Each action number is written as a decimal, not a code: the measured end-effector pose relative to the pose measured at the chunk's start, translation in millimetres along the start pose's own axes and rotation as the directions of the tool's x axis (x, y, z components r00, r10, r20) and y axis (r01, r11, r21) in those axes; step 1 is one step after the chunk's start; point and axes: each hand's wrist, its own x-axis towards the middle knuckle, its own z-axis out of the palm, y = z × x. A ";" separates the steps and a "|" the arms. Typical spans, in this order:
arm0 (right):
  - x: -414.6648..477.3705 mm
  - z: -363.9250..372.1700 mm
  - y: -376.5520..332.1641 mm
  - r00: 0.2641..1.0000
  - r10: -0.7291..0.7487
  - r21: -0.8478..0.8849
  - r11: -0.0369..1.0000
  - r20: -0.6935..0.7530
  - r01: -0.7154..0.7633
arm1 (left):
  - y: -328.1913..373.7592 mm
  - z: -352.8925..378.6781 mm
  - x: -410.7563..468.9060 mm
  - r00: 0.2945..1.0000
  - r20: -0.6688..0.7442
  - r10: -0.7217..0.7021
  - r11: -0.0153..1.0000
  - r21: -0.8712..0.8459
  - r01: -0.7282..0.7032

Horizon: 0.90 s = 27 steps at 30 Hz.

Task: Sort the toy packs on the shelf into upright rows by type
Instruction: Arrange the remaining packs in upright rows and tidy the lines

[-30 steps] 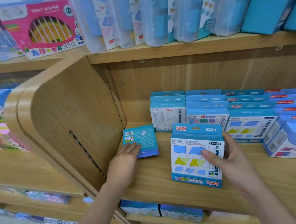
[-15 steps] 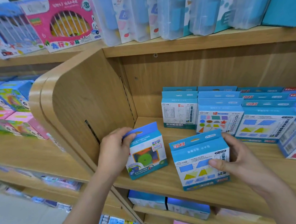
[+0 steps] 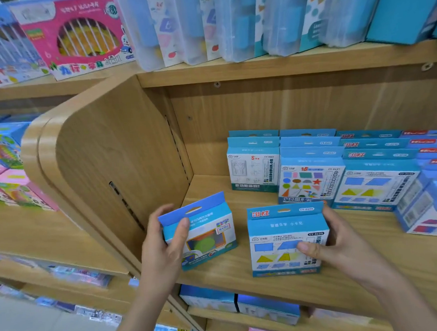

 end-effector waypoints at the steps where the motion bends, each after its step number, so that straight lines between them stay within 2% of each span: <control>1: -0.2 -0.8 -0.7 1.000 -0.008 -0.032 0.999 0.000 0.008 | -0.6 2.2 -4.3 0.999 0.017 -0.037 0.998 -0.056 0.038; 6: -1.2 -3.2 -8.5 0.996 -0.082 -0.105 0.991 -0.047 0.076 | 4.2 8.5 -10.5 0.976 0.017 -0.215 0.959 -0.185 0.214; 10: -3.4 3.7 -16.6 0.973 -0.205 -0.336 0.928 -0.105 0.159 | 8.1 12.6 -10.2 0.966 0.012 -0.257 0.941 -0.227 0.253; 13: -5.3 8.3 -20.1 0.962 -0.270 -0.543 0.814 -0.038 0.207 | 4.3 9.5 -10.0 0.949 0.033 -0.312 0.914 -0.262 0.310; 15: -6.1 6.7 -18.6 0.958 -0.288 -0.633 0.743 -0.008 0.218 | -0.3 6.1 -13.1 0.945 0.090 -0.313 0.920 -0.217 0.325; 18: -11.9 -0.7 -16.2 0.950 -0.310 -0.655 0.714 0.018 0.245 | -1.8 6.4 -19.0 0.957 0.104 -0.272 0.946 -0.156 0.285; 22: -25.1 -17.5 -11.4 0.944 -0.326 -0.640 0.734 -0.038 0.228 | 1.4 8.2 -16.9 0.963 0.065 -0.260 0.965 0.039 0.258; 27: -48.3 -48.8 -13.2 0.919 -0.382 -0.630 0.738 -0.095 0.242 | 11.2 18.0 -14.6 0.950 0.143 -0.279 0.942 0.235 0.241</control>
